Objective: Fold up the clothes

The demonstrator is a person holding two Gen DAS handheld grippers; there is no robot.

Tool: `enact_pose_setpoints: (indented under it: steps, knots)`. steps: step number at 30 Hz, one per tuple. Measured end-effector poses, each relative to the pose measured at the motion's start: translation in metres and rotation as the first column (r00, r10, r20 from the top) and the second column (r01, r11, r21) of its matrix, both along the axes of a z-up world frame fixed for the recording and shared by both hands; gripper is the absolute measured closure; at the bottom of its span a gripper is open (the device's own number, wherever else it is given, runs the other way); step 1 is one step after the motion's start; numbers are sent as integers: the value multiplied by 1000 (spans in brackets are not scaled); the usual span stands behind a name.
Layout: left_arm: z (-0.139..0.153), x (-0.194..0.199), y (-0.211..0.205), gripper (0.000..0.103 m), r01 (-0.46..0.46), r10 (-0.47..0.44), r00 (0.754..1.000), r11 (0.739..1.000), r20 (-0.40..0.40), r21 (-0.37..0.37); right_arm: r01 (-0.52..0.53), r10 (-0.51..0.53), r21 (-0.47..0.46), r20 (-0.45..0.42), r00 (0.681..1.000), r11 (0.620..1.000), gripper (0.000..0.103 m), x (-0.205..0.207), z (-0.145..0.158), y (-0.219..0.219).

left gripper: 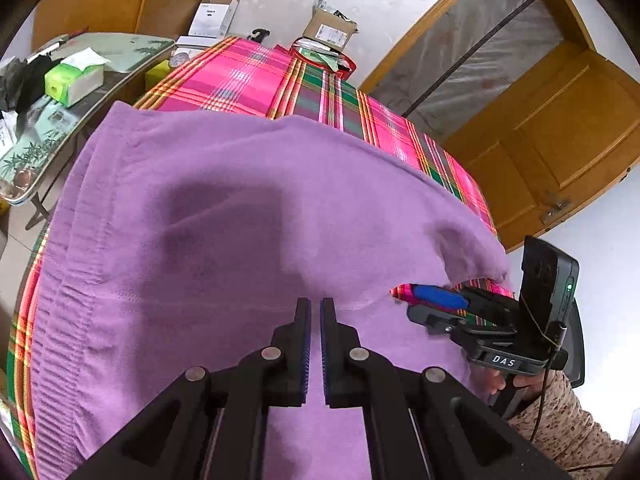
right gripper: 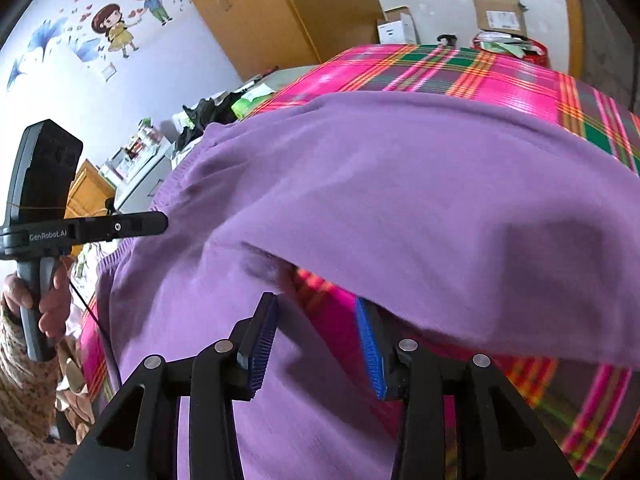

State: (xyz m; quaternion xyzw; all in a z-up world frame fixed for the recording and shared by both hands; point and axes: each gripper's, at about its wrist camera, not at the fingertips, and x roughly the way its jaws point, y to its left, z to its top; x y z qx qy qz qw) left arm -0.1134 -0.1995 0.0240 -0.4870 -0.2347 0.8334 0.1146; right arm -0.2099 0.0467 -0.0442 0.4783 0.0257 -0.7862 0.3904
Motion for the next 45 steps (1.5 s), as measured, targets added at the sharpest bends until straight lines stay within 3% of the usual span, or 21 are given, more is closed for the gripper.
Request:
enact_pose_setpoints:
  steps: [9, 15, 21, 24, 26, 29, 38, 42, 45]
  knots:
    - [-13, -3, -4, 100, 12, -12, 1000, 999, 15, 39, -9, 10, 8, -42, 999, 1000, 60, -8, -1, -33]
    - [-20, -1, -9, 100, 9, -11, 1000, 998, 22, 58, -21, 20, -21, -65, 998, 1000, 50, -12, -1, -48]
    - [-26, 1, -13, 100, 1, -3, 999, 997, 35, 72, -55, 54, -44, -24, 998, 998, 47, -13, -2, -61]
    - [-26, 3, -14, 100, 0, -3, 999, 997, 36, 74, -102, 101, -41, -12, 995, 994, 55, -8, -2, -60]
    - [-26, 4, -15, 100, -4, 1, 999, 997, 37, 77, -115, 116, -52, 6, 993, 992, 75, -6, -2, -55]
    - [-26, 5, -18, 100, -8, 5, 999, 997, 41, 75, -114, 118, -90, 30, 993, 989, 89, -4, 0, -45]
    - [-25, 8, -29, 100, -36, 33, 998, 997, 54, 63, -63, 86, -186, 120, 989, 981, 91, 6, 9, -23]
    - [-23, 13, -37, 100, -63, 59, 996, 996, 64, 56, -25, 42, -109, 159, 986, 994, 88, 12, 2, -24]
    - [-18, 20, -43, 100, -74, 71, 996, 996, 61, 51, -14, 27, -105, 126, 992, 994, 87, 20, 12, -15]
